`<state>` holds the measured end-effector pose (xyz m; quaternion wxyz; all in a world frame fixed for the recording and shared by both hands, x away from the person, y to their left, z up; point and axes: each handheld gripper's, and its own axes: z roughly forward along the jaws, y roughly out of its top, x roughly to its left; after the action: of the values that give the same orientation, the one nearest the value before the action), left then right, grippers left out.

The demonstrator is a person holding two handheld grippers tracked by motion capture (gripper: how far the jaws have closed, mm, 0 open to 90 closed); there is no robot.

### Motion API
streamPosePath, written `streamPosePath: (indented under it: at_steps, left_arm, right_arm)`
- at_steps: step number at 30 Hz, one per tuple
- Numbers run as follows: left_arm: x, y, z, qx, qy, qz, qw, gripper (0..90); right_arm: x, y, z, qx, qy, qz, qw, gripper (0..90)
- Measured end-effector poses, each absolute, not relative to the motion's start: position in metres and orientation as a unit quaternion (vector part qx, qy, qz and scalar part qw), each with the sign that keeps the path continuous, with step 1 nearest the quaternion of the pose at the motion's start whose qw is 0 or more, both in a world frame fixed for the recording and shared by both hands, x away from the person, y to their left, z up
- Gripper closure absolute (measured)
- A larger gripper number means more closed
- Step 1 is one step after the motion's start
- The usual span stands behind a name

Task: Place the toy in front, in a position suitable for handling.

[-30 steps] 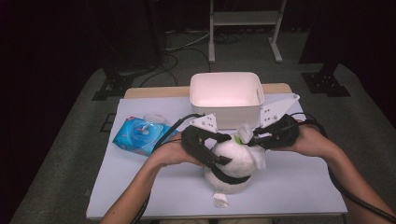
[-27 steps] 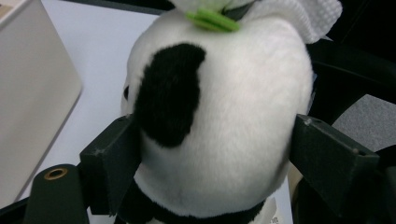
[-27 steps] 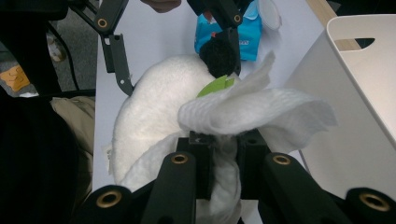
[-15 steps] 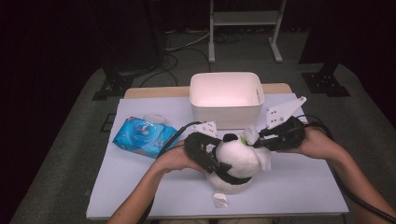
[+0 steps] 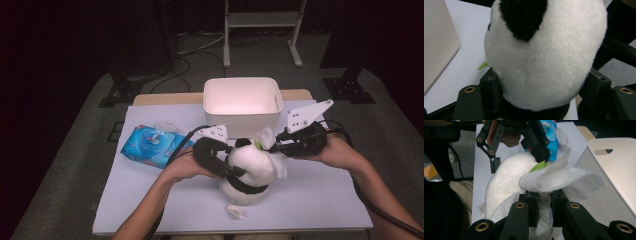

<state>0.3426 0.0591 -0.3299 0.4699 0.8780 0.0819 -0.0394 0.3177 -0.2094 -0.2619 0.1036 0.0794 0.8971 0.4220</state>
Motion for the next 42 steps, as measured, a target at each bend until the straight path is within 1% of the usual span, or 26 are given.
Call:
streamPosePath:
  at_steps: [2,3,6,9,13,16,20,26,28,34,38,42]
  left_arm:
    - [0.343,0.062,-0.327,0.879,0.084,-0.037,0.467,30.0]
    - [0.342,0.061,-0.328,0.882,0.083,-0.039,0.462,29.7]
    - [0.341,0.053,-0.334,0.885,0.083,-0.035,0.456,29.2]
    - [0.341,0.049,-0.333,0.885,0.084,-0.034,0.456,29.1]
    - [0.340,0.048,-0.331,0.888,0.081,-0.033,0.452,29.3]
    - [0.341,0.051,-0.329,0.884,0.083,-0.034,0.459,29.8]
    - [0.341,0.056,-0.325,0.886,0.087,-0.034,0.454,30.1]
    - [0.341,0.064,-0.312,0.893,0.085,-0.015,0.442,30.4]
    - [0.340,0.059,-0.314,0.899,0.080,-0.012,0.430,30.3]
    - [0.339,0.047,-0.316,0.902,0.079,-0.010,0.424,29.5]
    - [0.337,0.038,-0.317,0.906,0.070,-0.009,0.418,29.3]
    - [0.337,0.034,-0.319,0.910,0.069,-0.012,0.408,28.4]
  right_arm:
    - [0.319,-0.209,-0.263,0.081,0.895,0.426,0.105,79.4]
    - [0.320,-0.210,-0.265,0.085,0.894,0.428,0.099,79.4]
    - [0.320,-0.213,-0.270,0.088,0.899,0.418,0.095,79.3]
    - [0.317,-0.215,-0.265,0.085,0.901,0.412,0.109,79.1]
    - [0.315,-0.215,-0.262,0.084,0.904,0.407,0.105,79.0]
    - [0.316,-0.216,-0.265,0.086,0.901,0.412,0.107,79.0]
    - [0.317,-0.215,-0.265,0.087,0.890,0.435,0.104,79.0]
    - [0.319,-0.214,-0.265,0.088,0.891,0.433,0.105,78.9]
    - [0.319,-0.215,-0.269,0.089,0.895,0.424,0.105,78.9]
    - [0.316,-0.217,-0.268,0.086,0.900,0.413,0.112,79.0]
    - [0.314,-0.217,-0.262,0.081,0.894,0.427,0.108,79.0]
    - [0.316,-0.214,-0.270,0.079,0.904,0.409,0.100,79.0]
